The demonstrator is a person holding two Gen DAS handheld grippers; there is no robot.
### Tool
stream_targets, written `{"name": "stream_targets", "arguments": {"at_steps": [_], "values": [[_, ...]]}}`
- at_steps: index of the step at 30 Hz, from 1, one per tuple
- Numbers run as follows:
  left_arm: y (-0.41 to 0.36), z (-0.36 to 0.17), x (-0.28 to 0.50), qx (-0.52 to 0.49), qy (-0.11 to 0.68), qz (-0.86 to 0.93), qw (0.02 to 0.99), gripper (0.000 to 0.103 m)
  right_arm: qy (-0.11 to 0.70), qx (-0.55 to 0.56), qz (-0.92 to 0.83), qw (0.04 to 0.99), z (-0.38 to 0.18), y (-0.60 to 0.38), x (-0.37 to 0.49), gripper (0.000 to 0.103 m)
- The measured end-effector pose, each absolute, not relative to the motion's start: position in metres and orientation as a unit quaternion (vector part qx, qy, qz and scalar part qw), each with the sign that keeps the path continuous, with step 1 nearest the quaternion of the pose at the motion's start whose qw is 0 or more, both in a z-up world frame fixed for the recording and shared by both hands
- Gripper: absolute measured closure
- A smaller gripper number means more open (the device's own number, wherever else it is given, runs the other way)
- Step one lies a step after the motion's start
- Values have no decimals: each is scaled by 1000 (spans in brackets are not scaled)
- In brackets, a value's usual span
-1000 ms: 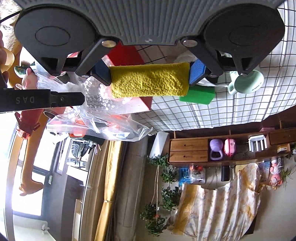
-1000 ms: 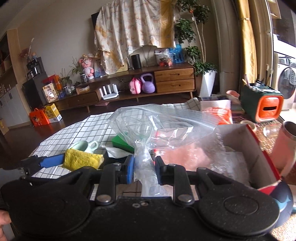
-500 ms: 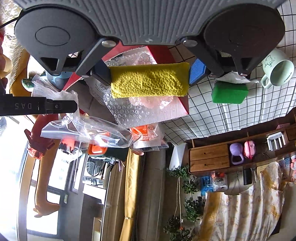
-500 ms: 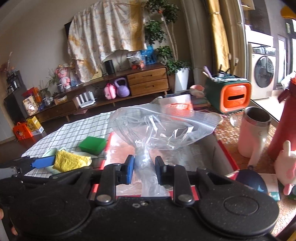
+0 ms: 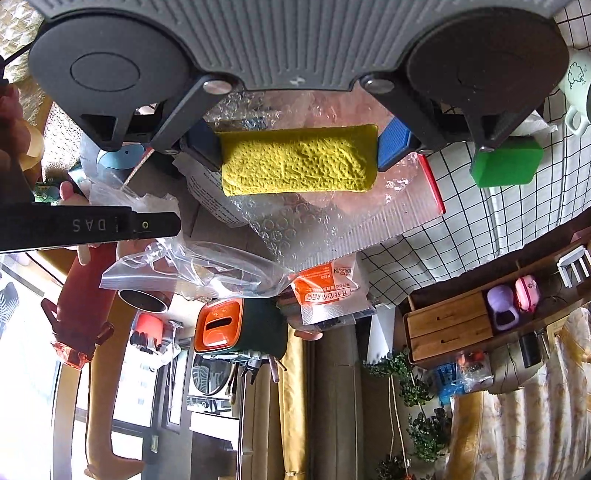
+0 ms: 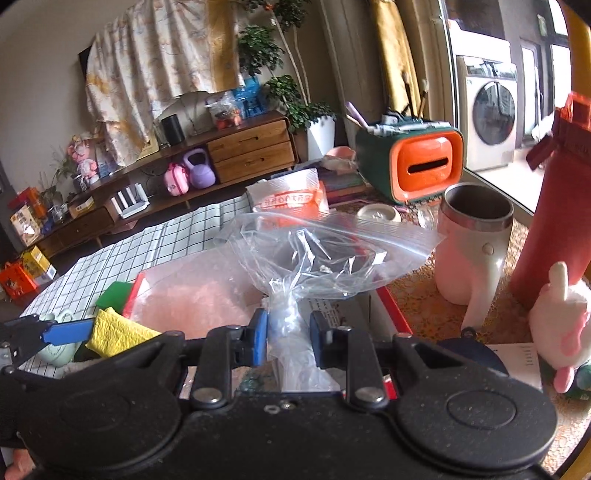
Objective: Organize soft objects
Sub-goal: 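Carry the yellow sponge and plastic bag over the red box with both tools, then open both tools to drop the yellow sponge and bag into the red box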
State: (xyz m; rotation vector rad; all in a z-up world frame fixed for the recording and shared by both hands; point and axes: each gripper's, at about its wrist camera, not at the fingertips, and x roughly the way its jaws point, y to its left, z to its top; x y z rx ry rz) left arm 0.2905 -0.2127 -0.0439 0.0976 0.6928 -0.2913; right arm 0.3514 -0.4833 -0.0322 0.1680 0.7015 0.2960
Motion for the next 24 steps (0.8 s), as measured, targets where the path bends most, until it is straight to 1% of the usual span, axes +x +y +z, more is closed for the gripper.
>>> {"name": "stream_targets", "arguments": {"at_steps": [5, 13, 19, 24], "values": [[-217, -56, 314, 40, 363, -134, 921, 14, 362, 95, 156, 914, -50, -481, 373, 80], [-220, -81, 331, 47, 400, -126, 907, 14, 390, 73, 152, 905, -74, -468, 387, 80], [-223, -92, 338, 48, 420, -125, 898, 14, 402, 65, 151, 901, -88, -461, 388, 79], [-225, -100, 340, 56, 433, -128, 891, 14, 400, 51, 147, 903, -90, -456, 389, 78]]}}
